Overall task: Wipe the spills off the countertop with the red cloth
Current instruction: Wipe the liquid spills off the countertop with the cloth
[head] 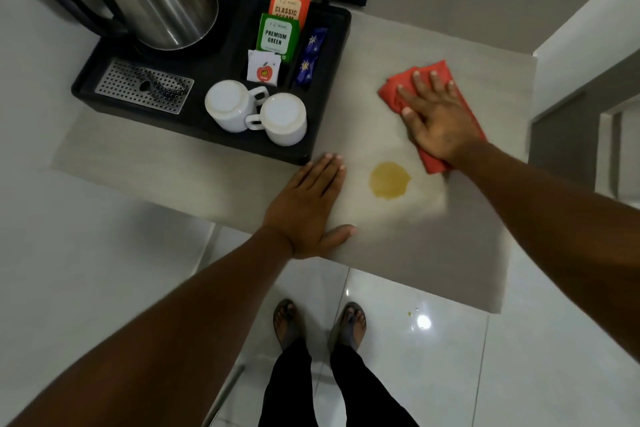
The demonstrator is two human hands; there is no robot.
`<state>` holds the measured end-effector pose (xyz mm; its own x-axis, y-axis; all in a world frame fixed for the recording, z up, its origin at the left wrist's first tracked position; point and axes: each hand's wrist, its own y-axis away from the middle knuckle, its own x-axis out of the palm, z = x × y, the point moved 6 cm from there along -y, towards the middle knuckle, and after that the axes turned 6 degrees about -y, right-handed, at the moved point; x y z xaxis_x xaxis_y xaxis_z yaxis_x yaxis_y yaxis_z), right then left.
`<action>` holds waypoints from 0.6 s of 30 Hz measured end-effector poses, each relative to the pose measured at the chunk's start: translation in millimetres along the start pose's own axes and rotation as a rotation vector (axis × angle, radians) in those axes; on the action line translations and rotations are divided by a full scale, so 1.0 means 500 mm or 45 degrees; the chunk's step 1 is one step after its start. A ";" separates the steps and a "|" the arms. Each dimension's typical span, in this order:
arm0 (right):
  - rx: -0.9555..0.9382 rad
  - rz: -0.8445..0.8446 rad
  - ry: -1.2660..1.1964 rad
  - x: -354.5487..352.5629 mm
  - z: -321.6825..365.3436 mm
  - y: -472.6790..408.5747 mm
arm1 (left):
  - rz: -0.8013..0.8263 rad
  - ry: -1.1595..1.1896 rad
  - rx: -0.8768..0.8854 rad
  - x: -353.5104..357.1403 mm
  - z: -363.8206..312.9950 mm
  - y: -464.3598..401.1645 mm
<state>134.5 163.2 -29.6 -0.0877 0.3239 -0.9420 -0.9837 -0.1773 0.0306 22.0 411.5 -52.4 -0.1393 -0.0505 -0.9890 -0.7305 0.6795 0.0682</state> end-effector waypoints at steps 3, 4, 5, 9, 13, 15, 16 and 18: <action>-0.058 0.024 0.015 0.035 0.068 0.028 | 0.002 -0.009 -0.005 -0.008 -0.006 -0.002; -0.100 0.027 0.041 0.046 0.088 0.066 | 0.013 0.000 -0.016 -0.009 -0.007 0.001; -0.128 0.033 0.062 0.055 0.103 0.114 | 0.023 0.003 -0.034 -0.008 -0.007 0.008; 0.064 0.034 -0.011 0.033 0.037 0.257 | -0.021 -0.030 -0.123 0.003 -0.003 0.058; 0.265 -0.006 -0.030 0.006 -0.009 0.223 | -0.055 -0.016 -0.138 0.016 -0.002 0.076; 0.303 -0.041 -0.026 0.015 0.020 0.167 | -0.041 -0.024 -0.142 0.017 -0.001 0.074; 0.307 -0.051 -0.047 0.023 0.044 0.145 | -0.026 -0.031 -0.144 0.015 -0.001 0.076; 0.290 -0.047 -0.084 0.044 0.099 0.120 | 0.000 -0.035 -0.142 0.011 -0.002 0.075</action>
<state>65.6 205.5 -32.0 -0.0540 0.3875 -0.9203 -0.9958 0.0477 0.0786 -7.0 436.1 -55.3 -0.1219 -0.0293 -0.9921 -0.8005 0.5939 0.0808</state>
